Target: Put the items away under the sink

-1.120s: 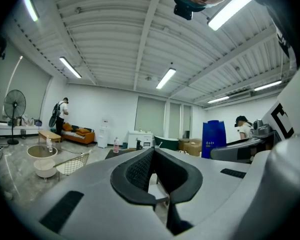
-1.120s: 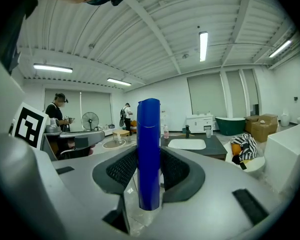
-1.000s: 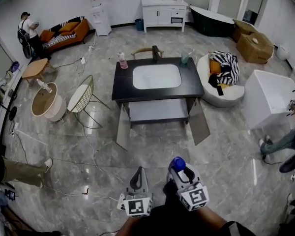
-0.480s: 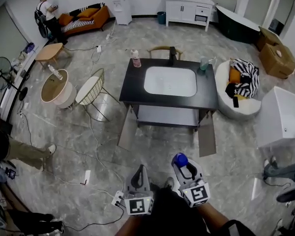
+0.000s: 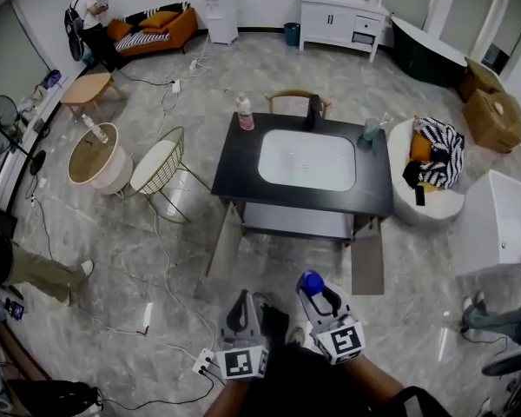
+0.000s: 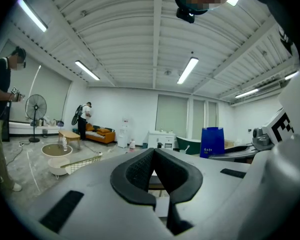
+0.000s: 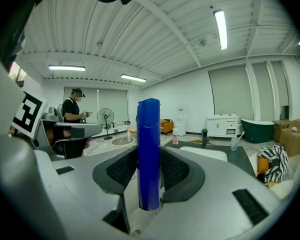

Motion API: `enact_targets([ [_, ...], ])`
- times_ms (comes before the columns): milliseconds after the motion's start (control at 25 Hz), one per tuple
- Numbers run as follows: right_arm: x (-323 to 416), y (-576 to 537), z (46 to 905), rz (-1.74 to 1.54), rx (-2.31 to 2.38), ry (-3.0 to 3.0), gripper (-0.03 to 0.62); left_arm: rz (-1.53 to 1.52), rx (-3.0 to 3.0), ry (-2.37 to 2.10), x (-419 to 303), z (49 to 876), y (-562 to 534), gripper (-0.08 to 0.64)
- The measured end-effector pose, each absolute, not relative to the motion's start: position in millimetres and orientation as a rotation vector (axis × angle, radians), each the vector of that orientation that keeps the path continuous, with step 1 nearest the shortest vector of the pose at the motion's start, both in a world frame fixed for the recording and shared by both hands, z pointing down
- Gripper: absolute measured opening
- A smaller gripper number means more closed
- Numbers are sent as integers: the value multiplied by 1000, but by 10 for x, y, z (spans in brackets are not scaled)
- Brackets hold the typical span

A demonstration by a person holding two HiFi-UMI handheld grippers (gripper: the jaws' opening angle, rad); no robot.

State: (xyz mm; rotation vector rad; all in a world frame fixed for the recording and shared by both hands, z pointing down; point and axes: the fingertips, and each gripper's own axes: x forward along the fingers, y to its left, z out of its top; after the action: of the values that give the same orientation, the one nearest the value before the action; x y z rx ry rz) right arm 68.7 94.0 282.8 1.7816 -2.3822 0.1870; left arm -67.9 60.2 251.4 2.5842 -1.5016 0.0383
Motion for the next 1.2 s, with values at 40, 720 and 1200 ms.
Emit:
enact_targets([
  [40, 685, 831, 2833, 185, 1776, -2385, 146, 38, 2584, -1500, -665, 2525, 488, 15],
  [720, 463, -992, 3580, 156, 1559, -2501, 146, -9, 2469, -1644, -767, 3116, -1146, 15],
  [1200, 610, -1415, 5156, 177, 1385, -2579, 144, -49, 2361, -1742, -548, 4511, -1364, 15],
])
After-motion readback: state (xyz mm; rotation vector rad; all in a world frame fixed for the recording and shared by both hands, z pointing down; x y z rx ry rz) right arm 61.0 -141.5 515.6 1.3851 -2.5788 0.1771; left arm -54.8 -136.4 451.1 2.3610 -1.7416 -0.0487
